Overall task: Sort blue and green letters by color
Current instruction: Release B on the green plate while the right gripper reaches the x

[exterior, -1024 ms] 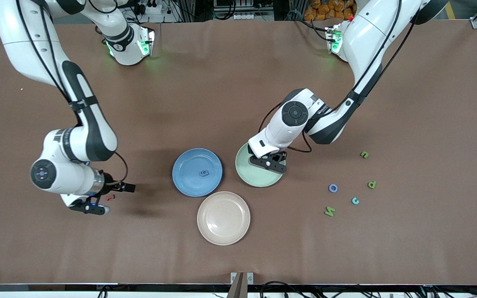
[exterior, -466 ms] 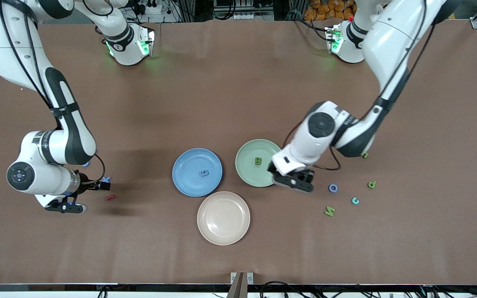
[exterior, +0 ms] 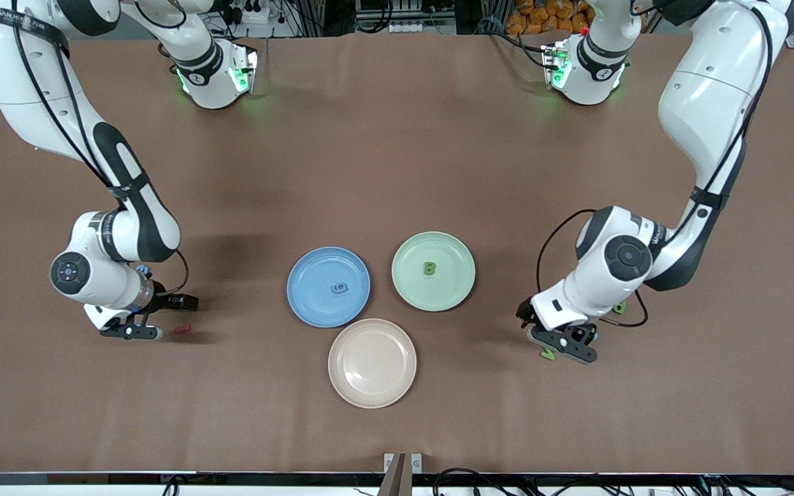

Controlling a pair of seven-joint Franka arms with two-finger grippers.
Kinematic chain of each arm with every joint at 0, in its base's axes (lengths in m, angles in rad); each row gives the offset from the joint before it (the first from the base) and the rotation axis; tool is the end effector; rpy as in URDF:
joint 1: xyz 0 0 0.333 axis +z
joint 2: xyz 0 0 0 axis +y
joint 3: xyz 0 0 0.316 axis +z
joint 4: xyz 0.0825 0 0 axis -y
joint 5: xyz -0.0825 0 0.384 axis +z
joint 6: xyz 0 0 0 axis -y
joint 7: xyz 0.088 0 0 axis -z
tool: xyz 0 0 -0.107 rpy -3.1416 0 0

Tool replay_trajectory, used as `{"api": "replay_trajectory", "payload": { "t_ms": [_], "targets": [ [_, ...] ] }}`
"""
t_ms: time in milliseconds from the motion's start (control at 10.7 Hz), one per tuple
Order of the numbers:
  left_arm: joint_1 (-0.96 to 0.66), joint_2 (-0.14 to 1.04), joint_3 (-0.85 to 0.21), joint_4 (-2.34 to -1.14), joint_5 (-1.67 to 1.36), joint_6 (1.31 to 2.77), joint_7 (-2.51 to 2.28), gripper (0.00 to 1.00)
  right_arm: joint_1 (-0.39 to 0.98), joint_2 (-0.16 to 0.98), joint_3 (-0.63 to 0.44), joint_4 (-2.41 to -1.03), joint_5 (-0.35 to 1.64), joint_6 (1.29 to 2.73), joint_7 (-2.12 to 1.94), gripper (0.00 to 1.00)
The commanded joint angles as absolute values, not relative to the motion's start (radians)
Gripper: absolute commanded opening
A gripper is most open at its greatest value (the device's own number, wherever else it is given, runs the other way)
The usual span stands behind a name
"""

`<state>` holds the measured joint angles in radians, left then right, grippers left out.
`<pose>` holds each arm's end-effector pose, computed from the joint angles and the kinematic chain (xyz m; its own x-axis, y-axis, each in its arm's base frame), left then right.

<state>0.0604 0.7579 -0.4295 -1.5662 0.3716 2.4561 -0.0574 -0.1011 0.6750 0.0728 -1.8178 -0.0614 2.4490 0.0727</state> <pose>0.6890 -0.2107 0.2466 0.8844 -0.4157 0.2124 -0.4281 -0.9036 0.0142 0.6428 -0.0207 0.1623 0.9968 -0.0677 -0.0417 -0.0679 -0.9977 -0.0052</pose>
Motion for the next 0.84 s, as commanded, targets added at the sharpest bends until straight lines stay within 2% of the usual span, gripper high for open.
{"api": "replay_trajectory", "payload": {
  "t_ms": [0, 279, 466, 559, 652, 745],
  "targets": [
    [0.032, 0.851, -0.397, -1.441, 0.399, 2.456, -0.048, 1.00, -0.106, 0.644, 0.081, -1.836, -0.069, 2.422, 0.084, 1.00],
    [0.025, 0.899, -0.374, -1.395, 0.400, 2.456, -0.043, 1.00, -0.107, 0.632, 0.081, -1.836, -0.069, 2.395, 0.077, 1.00],
    [0.020, 0.917, -0.347, -1.376, 0.399, 2.456, -0.041, 0.88, -0.109, 0.632, 0.081, -1.836, -0.069, 2.395, 0.077, 1.00],
    [0.017, 0.929, -0.345, -1.370, 0.400, 2.456, -0.043, 0.86, -0.110, 0.632, 0.081, -1.836, -0.069, 2.395, 0.077, 0.87],
    [0.017, 0.933, -0.345, -1.370, 0.399, 2.456, -0.044, 0.84, -0.110, 0.632, 0.081, -1.838, -0.069, 2.396, 0.069, 0.51],
    [0.015, 0.936, -0.345, -1.370, 0.399, 2.456, -0.046, 0.82, -0.112, 0.634, 0.081, -1.838, -0.069, 2.396, 0.054, 0.22]
  ]
}}
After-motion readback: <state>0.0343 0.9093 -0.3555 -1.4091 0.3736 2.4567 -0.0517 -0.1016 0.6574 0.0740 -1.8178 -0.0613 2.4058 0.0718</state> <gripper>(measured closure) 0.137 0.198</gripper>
